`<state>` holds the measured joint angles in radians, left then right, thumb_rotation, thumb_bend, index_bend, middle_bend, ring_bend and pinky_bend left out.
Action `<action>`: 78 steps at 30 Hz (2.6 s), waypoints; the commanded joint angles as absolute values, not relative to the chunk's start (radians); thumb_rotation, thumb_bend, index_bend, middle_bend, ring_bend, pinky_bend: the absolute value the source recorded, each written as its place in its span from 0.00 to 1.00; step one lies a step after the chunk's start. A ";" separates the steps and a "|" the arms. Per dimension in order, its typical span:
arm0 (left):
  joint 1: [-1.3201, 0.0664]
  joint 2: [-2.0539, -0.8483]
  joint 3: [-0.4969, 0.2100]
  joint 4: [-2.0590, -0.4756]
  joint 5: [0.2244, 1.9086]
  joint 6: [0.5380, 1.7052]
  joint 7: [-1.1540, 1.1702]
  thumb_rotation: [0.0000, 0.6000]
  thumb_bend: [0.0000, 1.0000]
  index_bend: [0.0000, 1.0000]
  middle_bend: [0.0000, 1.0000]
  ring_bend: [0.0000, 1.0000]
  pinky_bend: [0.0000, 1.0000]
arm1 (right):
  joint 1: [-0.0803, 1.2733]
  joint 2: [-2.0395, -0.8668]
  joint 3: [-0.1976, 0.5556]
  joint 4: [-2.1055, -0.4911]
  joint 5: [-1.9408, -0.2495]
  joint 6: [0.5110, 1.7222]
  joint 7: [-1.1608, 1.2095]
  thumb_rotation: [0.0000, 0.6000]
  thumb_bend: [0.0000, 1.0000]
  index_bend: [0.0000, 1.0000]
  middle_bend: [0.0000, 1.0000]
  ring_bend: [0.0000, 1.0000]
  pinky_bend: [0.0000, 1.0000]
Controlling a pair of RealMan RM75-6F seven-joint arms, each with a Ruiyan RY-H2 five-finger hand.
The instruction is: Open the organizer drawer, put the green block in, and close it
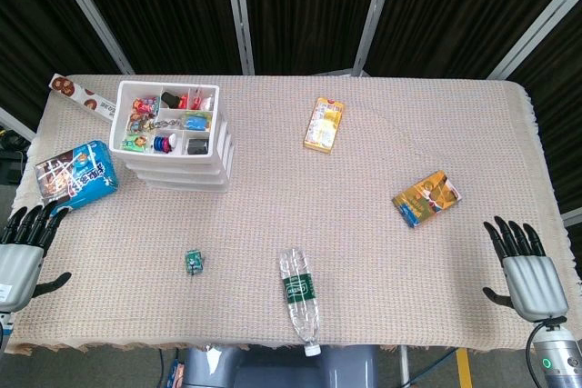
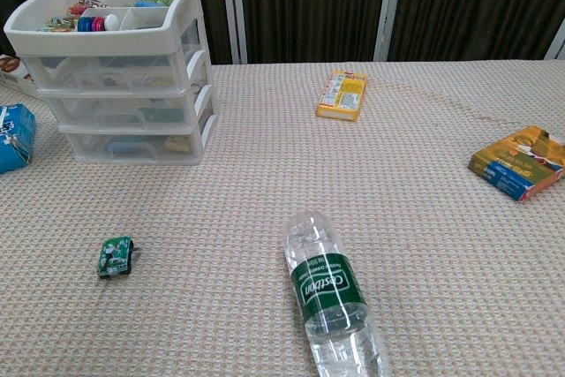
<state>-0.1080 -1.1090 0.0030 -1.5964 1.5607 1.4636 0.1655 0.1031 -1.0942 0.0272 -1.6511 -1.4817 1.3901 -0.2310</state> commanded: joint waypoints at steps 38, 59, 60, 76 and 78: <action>-0.179 -1.137 -0.089 -1.827 1.383 1.321 -0.061 1.00 0.79 0.01 0.66 0.59 0.48 | 0.108 -1.093 0.023 -1.654 -1.474 1.379 -0.239 1.00 0.00 0.05 0.00 0.00 0.00; -0.457 -1.344 -0.260 -1.823 0.866 1.055 0.105 1.00 0.80 0.02 0.76 0.68 0.53 | 0.117 -1.089 0.022 -1.664 -1.459 1.355 -0.239 1.00 0.00 0.05 0.00 0.00 0.00; -0.463 -1.352 -0.262 -1.820 0.857 1.056 0.111 1.00 0.80 0.02 0.76 0.68 0.53 | 0.117 -1.089 0.022 -1.665 -1.459 1.355 -0.239 1.00 0.00 0.05 0.00 0.00 0.00; -0.543 -1.469 -0.300 -1.780 0.801 1.076 0.136 1.00 0.80 0.05 0.76 0.69 0.53 | 0.119 -1.089 0.016 -1.667 -1.471 1.356 -0.238 1.00 0.00 0.05 0.00 0.00 0.00; -0.544 -1.478 -0.300 -1.776 0.807 1.085 0.134 1.00 0.80 0.05 0.76 0.69 0.53 | 0.118 -1.088 0.015 -1.668 -1.471 1.356 -0.237 1.00 0.00 0.05 0.00 0.00 0.00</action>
<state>-0.5426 -1.4732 -0.2987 -1.7784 0.8039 1.0802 0.1365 0.1184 -1.0883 0.0152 -1.6679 -1.4710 1.3558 -0.2370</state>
